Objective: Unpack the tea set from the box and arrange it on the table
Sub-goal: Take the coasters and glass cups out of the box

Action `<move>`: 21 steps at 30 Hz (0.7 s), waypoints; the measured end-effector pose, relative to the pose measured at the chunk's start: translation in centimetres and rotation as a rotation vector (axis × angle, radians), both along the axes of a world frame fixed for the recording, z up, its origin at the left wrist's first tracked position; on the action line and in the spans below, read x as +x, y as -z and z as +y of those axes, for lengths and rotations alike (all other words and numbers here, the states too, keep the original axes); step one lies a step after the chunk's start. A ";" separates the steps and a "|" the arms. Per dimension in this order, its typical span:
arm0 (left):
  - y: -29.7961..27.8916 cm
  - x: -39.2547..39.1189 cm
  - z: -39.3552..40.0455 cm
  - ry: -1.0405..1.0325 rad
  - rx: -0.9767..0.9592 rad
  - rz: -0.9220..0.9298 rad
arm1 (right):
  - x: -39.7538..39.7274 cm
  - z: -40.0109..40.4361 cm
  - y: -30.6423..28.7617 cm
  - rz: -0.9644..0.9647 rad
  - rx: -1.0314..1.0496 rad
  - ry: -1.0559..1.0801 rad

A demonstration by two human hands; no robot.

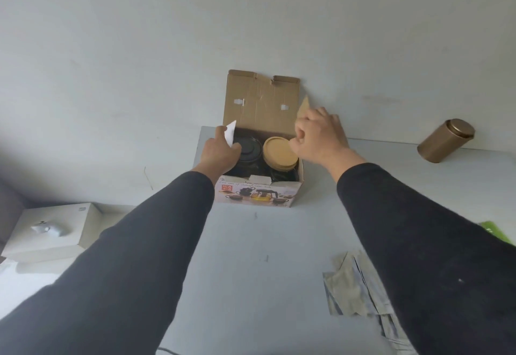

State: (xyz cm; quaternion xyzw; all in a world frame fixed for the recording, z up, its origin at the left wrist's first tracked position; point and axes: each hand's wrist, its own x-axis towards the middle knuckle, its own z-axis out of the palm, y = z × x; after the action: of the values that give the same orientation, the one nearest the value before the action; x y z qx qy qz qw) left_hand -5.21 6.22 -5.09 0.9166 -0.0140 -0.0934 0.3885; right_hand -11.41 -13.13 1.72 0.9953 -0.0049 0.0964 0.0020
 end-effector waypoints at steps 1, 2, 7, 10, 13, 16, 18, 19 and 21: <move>-0.2 0.0 0.1 -0.016 0.006 -0.017 | -0.3 -0.7 -0.2 0.002 -0.037 0.044; -0.4 0.0 0.3 -0.034 0.011 -0.037 | -0.7 -1.3 -0.2 0.002 -0.067 0.083; -0.7 -0.1 1.7 -0.070 0.173 -0.138 | -2.5 -2.2 1.2 0.132 -0.251 0.247; -0.1 -0.5 1.4 0.004 0.460 -0.240 | -2.7 -1.1 2.3 0.276 -0.261 0.300; 0.6 -0.7 0.8 0.107 0.690 -0.360 | -2.4 0.1 3.5 0.403 -0.267 0.365; 1.0 -0.8 0.4 0.225 0.855 -0.434 | -1.9 0.5 5.0 0.493 -0.247 0.413; 0.9 -0.8 0.4 0.281 0.960 -0.477 | -1.4 0.5 6.2 0.526 -0.177 0.401; 0.9 -0.8 0.5 0.297 0.989 -0.481 | -1.2 0.5 6.7 0.533 -0.121 0.384; 0.9 -0.4 0.9 0.296 0.996 -0.445 | -0.8 0.3 7.5 0.508 0.011 0.358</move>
State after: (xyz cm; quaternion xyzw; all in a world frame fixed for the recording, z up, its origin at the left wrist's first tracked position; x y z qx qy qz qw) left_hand -5.63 7.09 -6.02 0.9752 -0.1780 0.0534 -0.1204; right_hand -12.20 -12.82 -5.83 0.9709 -0.1798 -0.1574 0.0149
